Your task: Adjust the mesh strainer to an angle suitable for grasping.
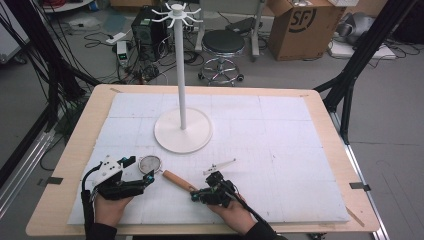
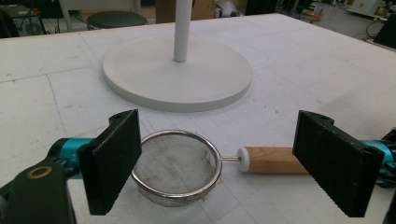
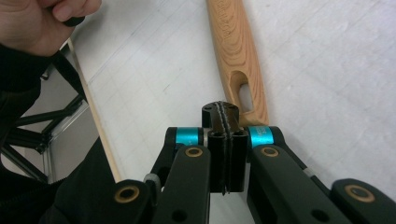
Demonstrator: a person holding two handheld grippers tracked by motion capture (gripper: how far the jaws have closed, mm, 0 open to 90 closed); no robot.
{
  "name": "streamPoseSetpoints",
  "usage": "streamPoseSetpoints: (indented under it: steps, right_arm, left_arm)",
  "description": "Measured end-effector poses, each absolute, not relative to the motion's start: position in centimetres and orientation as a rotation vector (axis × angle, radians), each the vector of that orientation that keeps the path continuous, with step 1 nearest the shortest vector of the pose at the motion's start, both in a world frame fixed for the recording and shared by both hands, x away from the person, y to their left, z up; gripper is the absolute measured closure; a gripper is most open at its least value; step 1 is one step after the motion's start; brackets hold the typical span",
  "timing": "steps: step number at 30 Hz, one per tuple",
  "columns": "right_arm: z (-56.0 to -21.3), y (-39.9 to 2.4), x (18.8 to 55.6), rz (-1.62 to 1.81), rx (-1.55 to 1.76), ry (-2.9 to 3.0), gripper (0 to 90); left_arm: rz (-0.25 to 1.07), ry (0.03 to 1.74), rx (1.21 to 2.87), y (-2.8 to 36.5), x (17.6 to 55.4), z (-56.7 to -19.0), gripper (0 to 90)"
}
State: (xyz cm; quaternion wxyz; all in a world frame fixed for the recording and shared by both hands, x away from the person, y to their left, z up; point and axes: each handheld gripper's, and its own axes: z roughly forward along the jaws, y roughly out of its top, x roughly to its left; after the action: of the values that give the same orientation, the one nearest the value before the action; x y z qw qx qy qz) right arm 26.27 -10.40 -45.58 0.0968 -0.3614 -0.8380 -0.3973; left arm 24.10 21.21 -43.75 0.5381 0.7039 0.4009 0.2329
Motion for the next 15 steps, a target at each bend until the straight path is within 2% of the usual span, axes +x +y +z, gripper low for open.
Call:
streamPoseSetpoints:
  steps: [15]
  right_arm:
    - [-45.8,-12.2,29.4,-1.219,-1.227,-2.412,90.0]
  left_arm:
    - [0.553,0.955,1.675,21.2,24.1,-43.8,16.1]
